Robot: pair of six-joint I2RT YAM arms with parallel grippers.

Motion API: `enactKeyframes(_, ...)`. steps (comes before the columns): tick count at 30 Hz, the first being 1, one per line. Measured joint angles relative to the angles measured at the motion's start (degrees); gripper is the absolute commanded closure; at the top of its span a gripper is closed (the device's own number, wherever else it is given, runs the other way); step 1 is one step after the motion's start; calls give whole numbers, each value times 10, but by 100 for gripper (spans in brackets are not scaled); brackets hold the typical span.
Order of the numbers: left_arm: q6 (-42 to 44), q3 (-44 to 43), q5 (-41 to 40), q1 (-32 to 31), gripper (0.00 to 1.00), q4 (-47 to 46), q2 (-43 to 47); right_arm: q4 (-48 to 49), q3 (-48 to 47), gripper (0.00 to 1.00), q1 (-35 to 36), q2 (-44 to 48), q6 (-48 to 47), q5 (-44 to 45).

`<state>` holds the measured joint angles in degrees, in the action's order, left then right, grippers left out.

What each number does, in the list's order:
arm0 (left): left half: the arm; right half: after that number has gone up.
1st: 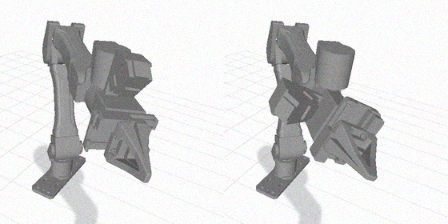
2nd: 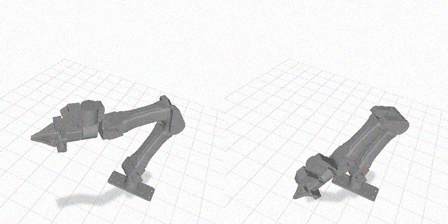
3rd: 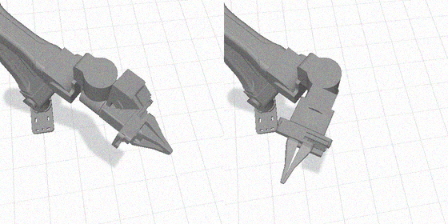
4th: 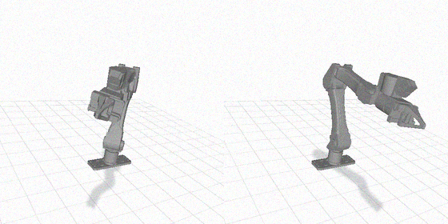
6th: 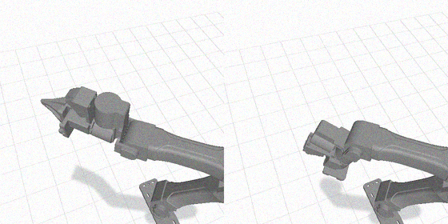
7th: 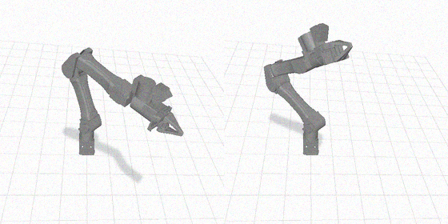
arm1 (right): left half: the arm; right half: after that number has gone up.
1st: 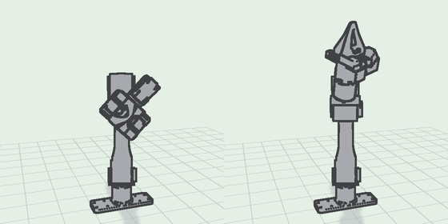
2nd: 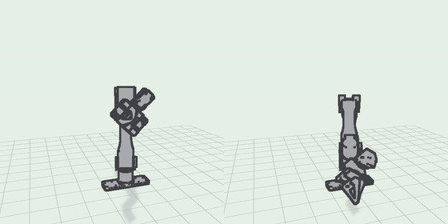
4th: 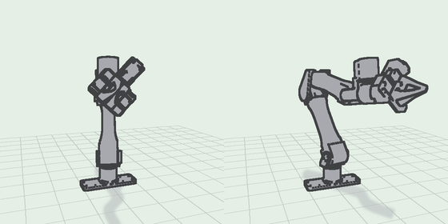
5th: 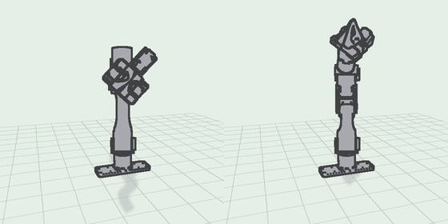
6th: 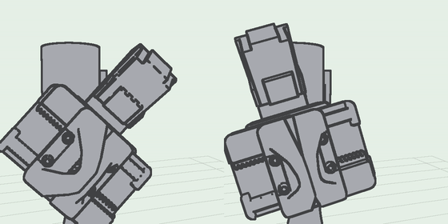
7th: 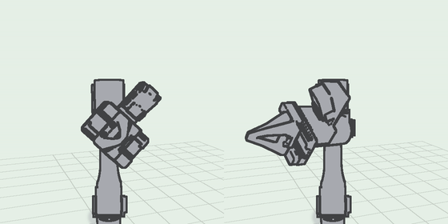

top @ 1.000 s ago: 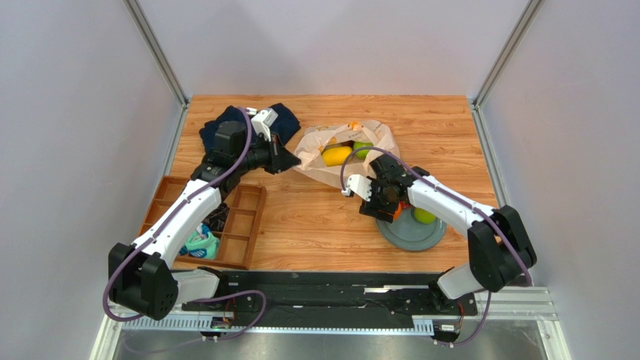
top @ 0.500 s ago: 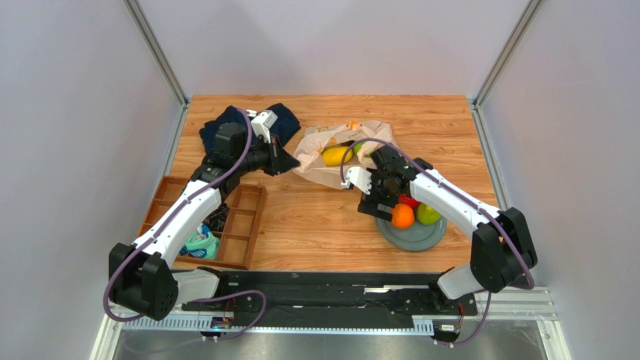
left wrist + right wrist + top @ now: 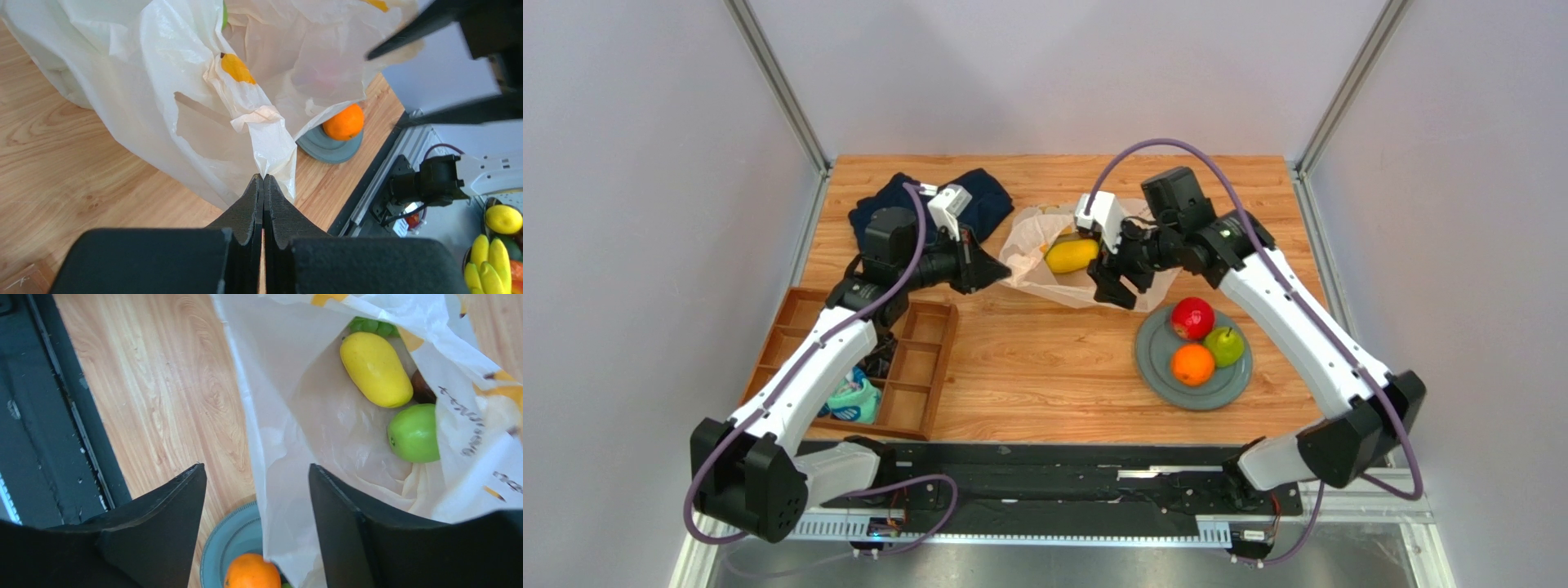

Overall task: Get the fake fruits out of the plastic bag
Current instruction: Adjust the plastic bag at the center of the board.

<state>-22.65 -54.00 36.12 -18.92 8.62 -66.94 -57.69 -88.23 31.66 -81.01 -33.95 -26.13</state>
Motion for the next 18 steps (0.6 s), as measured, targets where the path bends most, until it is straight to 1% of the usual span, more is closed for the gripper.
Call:
enactKeyframes(3,11,4,19,2,100,8,20,33,2,55,5,-55,11,25)
enactKeyframes(6,25,4,43,10,100,19,32,54,14,58,6,-104,2,54)
enactKeyframes(8,48,-6,62,21,100,53,34,62,33,58,10,-131,-4,82)
enactKeyframes(10,78,-35,73,35,100,107,32,57,45,59,16,-144,-11,92)
enactKeyframes(14,136,-93,98,50,100,163,37,42,68,59,43,-129,-27,77)
enactKeyframes(18,141,-80,143,51,100,176,91,27,112,60,95,-80,-28,65)
